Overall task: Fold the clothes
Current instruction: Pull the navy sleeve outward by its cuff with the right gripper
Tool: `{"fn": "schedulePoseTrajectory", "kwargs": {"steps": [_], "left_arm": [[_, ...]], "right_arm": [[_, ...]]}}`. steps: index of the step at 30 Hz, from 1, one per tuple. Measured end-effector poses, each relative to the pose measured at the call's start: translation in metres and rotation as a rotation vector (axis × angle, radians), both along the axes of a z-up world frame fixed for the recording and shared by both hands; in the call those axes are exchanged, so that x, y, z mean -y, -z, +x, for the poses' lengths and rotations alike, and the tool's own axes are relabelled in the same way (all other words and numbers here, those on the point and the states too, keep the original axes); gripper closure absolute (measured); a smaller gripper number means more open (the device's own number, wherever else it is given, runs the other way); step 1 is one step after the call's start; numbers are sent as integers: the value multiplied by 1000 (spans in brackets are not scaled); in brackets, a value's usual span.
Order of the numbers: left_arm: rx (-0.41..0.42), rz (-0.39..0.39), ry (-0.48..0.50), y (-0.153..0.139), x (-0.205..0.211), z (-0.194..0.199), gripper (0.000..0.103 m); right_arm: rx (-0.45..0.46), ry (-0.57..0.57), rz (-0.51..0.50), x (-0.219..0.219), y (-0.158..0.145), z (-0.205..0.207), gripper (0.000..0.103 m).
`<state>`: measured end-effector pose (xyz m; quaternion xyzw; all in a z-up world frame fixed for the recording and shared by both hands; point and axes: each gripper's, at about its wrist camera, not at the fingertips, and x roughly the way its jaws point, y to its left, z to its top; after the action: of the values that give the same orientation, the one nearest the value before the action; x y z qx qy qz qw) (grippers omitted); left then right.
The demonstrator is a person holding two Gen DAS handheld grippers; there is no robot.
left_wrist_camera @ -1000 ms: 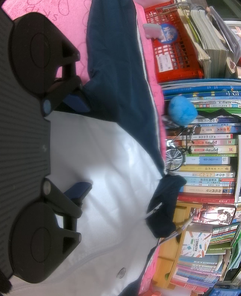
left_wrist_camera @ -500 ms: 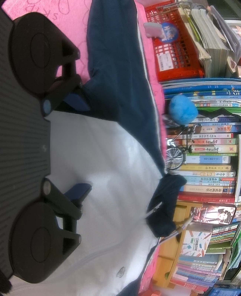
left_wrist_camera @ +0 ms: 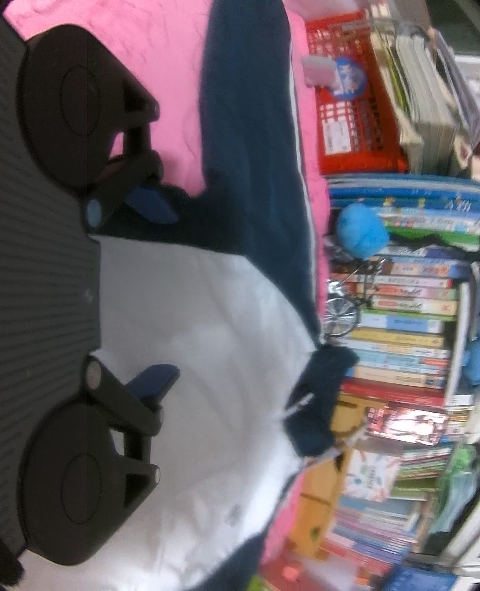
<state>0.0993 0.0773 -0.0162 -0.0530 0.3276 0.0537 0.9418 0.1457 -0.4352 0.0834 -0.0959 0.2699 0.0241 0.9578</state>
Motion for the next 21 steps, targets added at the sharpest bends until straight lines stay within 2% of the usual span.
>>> {"fn": "schedulePoseTrajectory", "kwargs": {"steps": [5, 9, 13, 15, 19, 21], "left_arm": [[61, 19, 25, -26, 9, -48, 19], [111, 42, 61, -40, 31, -90, 19], [135, 54, 91, -45, 55, -138, 19], [146, 31, 88, -47, 66, -167, 19], [151, -39, 121, -41, 87, -230, 19], [140, -18, 131, -36, 93, -239, 19]], "right_arm": [[57, -95, 28, -23, -25, -49, 15], [83, -172, 67, -47, -25, -92, 14], [88, -254, 78, -75, -8, -147, 12], [96, -262, 93, -88, 3, -178, 11], [75, -276, 249, -105, 38, -247, 6], [46, -246, 293, -114, 61, -274, 5]]}}
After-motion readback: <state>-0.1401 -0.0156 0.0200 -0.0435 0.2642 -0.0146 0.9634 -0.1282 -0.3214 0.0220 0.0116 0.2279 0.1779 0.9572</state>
